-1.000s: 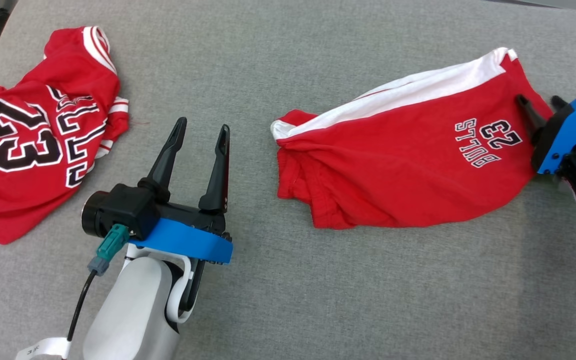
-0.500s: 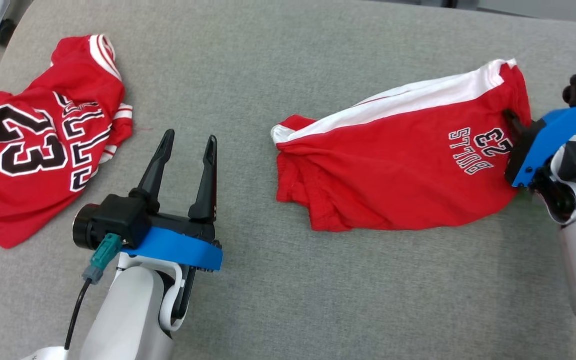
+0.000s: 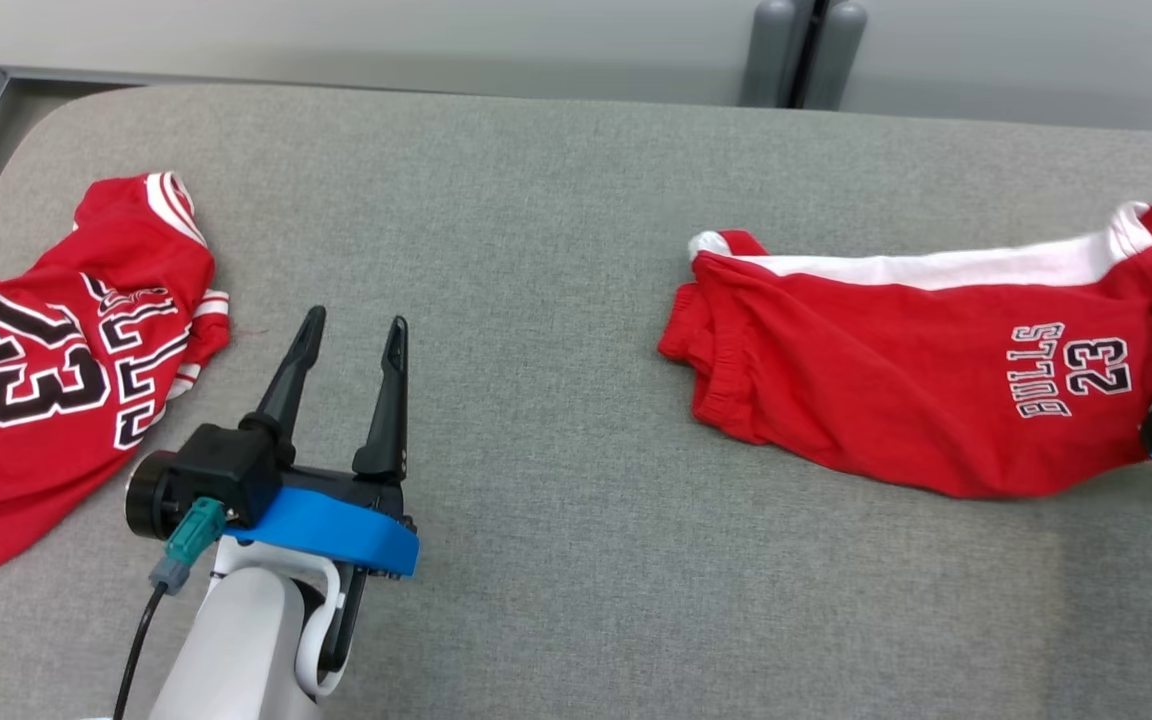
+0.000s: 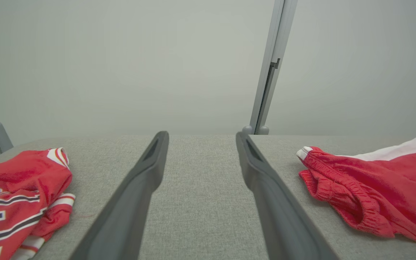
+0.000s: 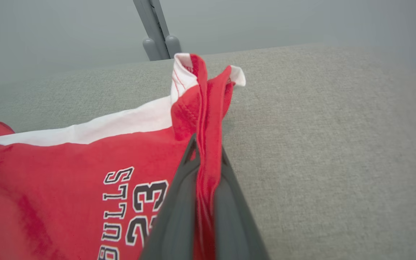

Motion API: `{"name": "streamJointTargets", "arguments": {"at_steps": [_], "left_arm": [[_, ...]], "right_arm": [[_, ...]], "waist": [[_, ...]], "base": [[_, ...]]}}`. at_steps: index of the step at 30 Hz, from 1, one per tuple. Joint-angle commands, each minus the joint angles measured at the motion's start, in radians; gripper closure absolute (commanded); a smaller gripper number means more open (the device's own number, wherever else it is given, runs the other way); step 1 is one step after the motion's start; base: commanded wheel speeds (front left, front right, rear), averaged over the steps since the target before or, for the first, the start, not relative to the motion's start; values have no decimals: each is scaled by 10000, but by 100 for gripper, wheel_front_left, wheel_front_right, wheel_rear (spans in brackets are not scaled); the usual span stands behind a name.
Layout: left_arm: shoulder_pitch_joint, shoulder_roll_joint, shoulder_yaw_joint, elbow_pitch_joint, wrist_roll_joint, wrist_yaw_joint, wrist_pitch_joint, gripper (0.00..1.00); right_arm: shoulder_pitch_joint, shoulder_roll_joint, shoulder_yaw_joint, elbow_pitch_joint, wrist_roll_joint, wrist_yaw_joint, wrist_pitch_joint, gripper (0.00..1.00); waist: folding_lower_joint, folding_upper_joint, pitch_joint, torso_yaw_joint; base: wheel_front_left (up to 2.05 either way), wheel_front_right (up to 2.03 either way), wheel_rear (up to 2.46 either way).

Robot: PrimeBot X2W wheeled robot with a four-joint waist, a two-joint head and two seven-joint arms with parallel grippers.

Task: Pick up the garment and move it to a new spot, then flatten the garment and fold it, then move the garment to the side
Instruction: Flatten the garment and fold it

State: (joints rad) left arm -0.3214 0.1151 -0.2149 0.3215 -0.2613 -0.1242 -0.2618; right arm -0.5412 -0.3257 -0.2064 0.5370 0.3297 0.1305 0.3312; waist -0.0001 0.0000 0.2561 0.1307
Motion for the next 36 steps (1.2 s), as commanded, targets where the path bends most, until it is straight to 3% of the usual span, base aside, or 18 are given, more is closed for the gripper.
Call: {"name": "streamJointTargets", "arguments": {"at_steps": [1,8,16,24,28,29,30,31,36], "left_arm": [[160,-12,-36,49,71,-57,-47,0],[246,-52,-85,158,139,-74,-46,0],[326,-98,-39,118,69,-74,-46,0],[102,-204,-104,117,26,-80,-46,0],[9,-282,-197,137,-10,-82,-46,0],[-6,-319,-220,150,-11,-83,-46,0],[-20,-336,-239,150,-25,-83,-48,0],[-19,-344,-230,156,-36,-84,-46,0],[121,-330,-92,181,-50,-85,-46,0]], "right_arm": [[251,-62,-188,-163,-222,5,116,100],[339,390,-87,-1064,-706,5,795,100],[-125,1435,1714,-1831,-803,5,1531,100],[-1183,2226,3349,-592,-633,5,1834,100],[-1471,2336,3625,25,-566,5,1724,100],[-1601,2369,3757,335,-521,5,1595,72],[-1656,2367,3805,462,-478,5,1543,17],[-1688,2368,3846,559,-431,5,1474,0],[-1703,2193,3930,441,90,5,1015,0]], "waist": [[1,0,-173,-132],[1,0,-330,-105],[1,0,-389,65],[1,0,-194,489],[1,0,-104,732],[1,0,-67,846],[1,0,-57,889],[1,0,-53,914],[1,0,-137,853]], "base": [[0,0,0],[0,0,0],[0,0,0],[0,0,0],[0,0,0],[0,0,0],[0,0,0],[0,0,0],[0,0,0]]}}
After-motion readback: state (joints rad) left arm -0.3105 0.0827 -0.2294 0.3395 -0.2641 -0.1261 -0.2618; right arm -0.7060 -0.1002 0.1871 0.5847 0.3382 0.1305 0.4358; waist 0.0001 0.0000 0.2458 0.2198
